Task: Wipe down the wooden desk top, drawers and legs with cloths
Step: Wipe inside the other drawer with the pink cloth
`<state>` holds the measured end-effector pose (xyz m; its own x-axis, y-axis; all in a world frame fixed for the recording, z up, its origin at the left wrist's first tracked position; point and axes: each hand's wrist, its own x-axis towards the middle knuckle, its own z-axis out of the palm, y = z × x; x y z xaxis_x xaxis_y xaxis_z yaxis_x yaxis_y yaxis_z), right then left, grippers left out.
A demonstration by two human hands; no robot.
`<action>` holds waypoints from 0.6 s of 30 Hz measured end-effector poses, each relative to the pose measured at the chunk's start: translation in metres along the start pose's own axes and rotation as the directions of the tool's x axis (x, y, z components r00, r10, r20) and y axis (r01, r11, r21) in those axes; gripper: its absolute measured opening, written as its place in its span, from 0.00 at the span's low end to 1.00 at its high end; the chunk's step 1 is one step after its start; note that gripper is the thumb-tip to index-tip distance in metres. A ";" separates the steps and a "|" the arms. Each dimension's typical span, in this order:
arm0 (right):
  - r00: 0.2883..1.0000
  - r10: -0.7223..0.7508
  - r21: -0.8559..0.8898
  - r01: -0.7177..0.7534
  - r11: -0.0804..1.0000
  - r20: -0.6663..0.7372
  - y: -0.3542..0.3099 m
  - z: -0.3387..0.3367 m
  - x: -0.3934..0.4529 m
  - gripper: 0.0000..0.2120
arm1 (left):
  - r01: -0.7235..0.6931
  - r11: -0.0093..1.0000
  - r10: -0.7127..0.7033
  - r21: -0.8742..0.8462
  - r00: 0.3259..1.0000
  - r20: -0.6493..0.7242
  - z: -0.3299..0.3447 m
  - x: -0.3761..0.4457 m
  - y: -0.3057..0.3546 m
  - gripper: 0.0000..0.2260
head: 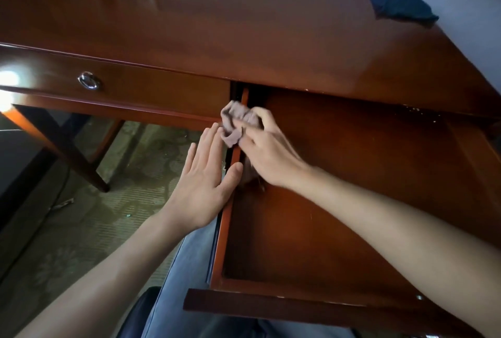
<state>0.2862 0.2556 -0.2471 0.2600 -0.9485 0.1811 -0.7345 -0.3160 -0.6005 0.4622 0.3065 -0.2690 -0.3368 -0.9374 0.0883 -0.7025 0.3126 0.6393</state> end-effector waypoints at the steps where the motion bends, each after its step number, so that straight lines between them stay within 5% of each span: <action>1: 0.999 0.039 -0.010 -0.039 0.999 -0.025 0.005 0.002 0.018 0.20 | 0.000 1.000 0.000 0.012 1.000 0.004 0.000 0.000 0.000 0.32; 8: 0.968 0.172 0.092 -0.158 0.983 -0.182 0.026 0.019 0.078 0.21 | 0.020 1.000 -0.020 0.010 0.999 0.027 0.000 -0.004 0.001 0.31; 15: 0.993 -0.084 0.074 0.090 0.993 -0.089 -0.002 0.005 -0.030 0.16 | -0.018 0.999 0.020 -0.034 0.999 0.042 0.003 -0.002 -0.001 0.28; 18: 0.995 -0.080 0.002 0.080 0.997 -0.060 0.000 -0.002 -0.020 0.18 | -0.022 0.999 0.023 -0.027 0.999 0.044 0.002 -0.001 -0.001 0.28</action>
<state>0.2798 0.2744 -0.2489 0.2794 -0.9200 0.2749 -0.7104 -0.3907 -0.5854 0.4621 0.3072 -0.2716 -0.3803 -0.9223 0.0689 -0.6779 0.3286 0.6577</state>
